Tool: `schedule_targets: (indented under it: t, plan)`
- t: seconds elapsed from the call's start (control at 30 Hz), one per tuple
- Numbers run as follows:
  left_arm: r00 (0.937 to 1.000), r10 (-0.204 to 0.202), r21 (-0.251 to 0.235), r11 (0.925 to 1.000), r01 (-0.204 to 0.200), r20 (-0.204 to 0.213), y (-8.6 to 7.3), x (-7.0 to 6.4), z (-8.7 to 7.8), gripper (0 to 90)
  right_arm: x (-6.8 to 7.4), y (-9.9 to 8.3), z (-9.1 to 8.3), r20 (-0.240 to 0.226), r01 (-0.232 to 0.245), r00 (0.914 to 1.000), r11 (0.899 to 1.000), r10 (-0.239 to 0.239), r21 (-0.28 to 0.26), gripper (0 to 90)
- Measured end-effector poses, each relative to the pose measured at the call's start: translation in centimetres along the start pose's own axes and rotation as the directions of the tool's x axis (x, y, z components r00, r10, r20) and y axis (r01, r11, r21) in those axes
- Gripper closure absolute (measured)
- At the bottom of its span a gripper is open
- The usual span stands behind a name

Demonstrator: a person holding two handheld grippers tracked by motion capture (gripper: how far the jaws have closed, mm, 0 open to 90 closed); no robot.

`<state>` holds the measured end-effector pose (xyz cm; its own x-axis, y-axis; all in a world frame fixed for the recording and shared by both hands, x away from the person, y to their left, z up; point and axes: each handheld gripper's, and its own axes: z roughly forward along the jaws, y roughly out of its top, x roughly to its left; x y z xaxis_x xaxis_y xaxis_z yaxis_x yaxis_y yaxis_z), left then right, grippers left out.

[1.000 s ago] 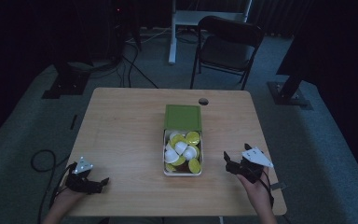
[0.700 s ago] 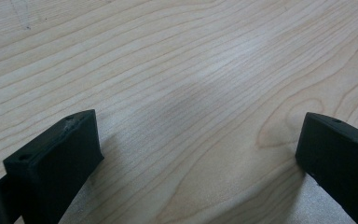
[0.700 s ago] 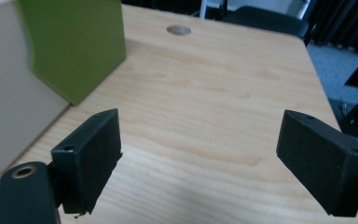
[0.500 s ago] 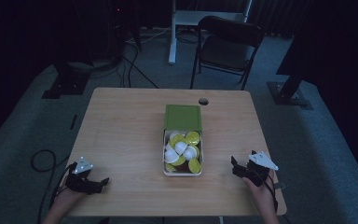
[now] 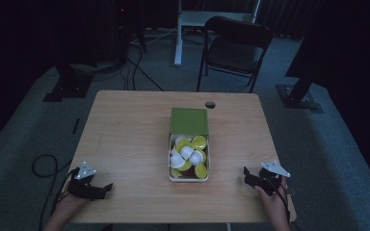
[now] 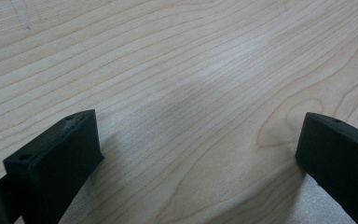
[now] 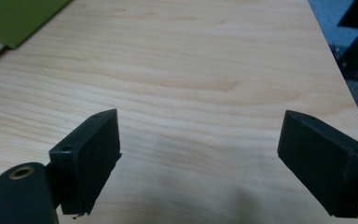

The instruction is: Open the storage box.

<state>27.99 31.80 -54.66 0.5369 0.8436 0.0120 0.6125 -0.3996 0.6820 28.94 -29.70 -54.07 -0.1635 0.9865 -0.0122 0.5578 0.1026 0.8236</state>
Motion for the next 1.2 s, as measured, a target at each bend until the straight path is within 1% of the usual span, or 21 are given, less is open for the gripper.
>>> schedule_targets:
  t: [0.2,0.3,0.4,0.47,0.53,0.6,0.83,1.07,1.2]
  plan:
    - [1.0,0.0,0.0,1.0,0.0,0.0,0.0,0.0,0.0,0.0,-0.7,-0.6,0.1,0.012,-0.035,0.9994,0.998,0.034,0.045,12.6]
    - [1.0,-0.002,0.0,1.0,0.002,-0.004,0.0,0.0,0.0,0.0,-0.9,-0.7,0.2,0.015,-0.027,0.9996,0.997,0.026,0.067,12.7]
    - [1.0,-0.002,0.001,1.0,0.002,-0.003,0.0,0.0,0.0,0.0,-0.8,-0.6,0.4,0.013,-0.029,0.9995,0.996,0.028,0.082,12.7]
    - [1.0,-0.001,0.0,1.0,0.001,-0.004,0.0,0.0,0.0,0.0,-0.8,-0.6,0.7,0.014,-0.029,0.9995,0.994,0.027,0.107,12.7]
    - [1.0,-0.002,0.001,1.0,0.002,-0.006,0.0,0.0,0.0,0.0,-0.7,-0.5,0.9,-0.001,-0.025,0.9997,0.991,0.026,0.134,12.7]
    - [1.0,-0.004,0.001,1.0,0.004,-0.006,0.0,-0.1,0.0,0.0,-0.6,-0.5,1.1,-0.005,-0.021,0.9997,0.988,0.022,0.155,12.6]
    - [0.9999,-0.007,0.001,1.0,0.007,-0.009,0.0,-0.1,0.0,0.0,-0.7,-0.4,1.2,-0.018,-0.018,0.9996,0.987,0.021,0.16,11.9]
    - [0.9999,-0.01,0.0,1.0,0.01,-0.012,0.0,-0.2,0.0,0.0,-0.7,-0.4,1.2,-0.018,-0.018,0.9996,0.987,0.021,0.16,11.8]
    - [0.9999,-0.005,0.0,1.0,0.005,-0.009,0.0,-0.2,0.0,0.0,-0.7,-0.4,1.2,-0.018,-0.018,0.9996,0.987,0.021,0.16,11.8]
